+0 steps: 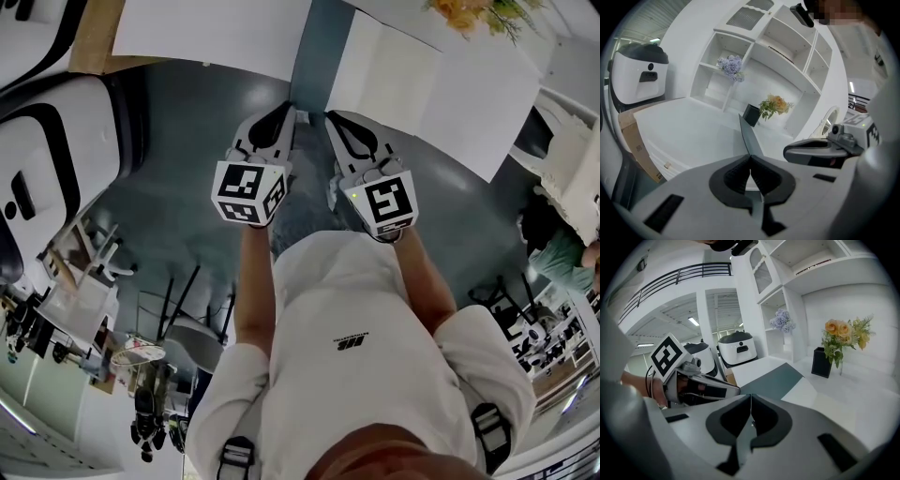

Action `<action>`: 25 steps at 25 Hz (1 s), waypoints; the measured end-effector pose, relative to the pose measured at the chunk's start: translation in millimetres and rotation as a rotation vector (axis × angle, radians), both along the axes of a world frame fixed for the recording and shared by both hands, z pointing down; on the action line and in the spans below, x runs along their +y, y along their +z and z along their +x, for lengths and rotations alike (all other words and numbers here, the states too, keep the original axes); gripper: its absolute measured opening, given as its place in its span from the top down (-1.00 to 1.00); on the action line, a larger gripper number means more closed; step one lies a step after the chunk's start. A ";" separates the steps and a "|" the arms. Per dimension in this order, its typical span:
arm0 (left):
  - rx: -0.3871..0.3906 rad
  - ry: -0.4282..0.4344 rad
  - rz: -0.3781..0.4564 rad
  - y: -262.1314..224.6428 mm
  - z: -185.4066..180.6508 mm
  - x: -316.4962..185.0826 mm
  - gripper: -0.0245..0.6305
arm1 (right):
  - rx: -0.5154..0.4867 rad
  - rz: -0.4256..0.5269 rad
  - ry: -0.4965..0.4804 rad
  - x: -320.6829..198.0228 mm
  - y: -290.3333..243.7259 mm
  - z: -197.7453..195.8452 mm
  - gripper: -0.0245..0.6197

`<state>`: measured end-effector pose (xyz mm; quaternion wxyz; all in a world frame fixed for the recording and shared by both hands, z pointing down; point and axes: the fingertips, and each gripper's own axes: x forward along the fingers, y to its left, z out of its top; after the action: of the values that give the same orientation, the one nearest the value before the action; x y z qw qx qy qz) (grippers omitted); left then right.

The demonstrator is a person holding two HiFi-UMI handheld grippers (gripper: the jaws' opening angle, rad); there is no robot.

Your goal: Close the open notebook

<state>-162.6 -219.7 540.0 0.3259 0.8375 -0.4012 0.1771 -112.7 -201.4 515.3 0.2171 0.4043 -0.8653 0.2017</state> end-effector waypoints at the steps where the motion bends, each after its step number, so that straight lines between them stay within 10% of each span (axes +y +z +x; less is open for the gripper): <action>1: -0.003 0.005 0.008 -3.5 2.6 1.3 0.93 | 0.000 0.004 0.000 2.0 -1.9 2.0 0.93; 25: -0.035 0.095 0.119 -54.6 65.0 27.4 0.93 | -0.009 0.086 0.097 31.3 -37.8 66.0 0.93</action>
<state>-97.7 -192.3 485.3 0.2596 0.8703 -0.3764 0.1829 -46.8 -170.0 477.5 0.1858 0.4539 -0.8534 0.1764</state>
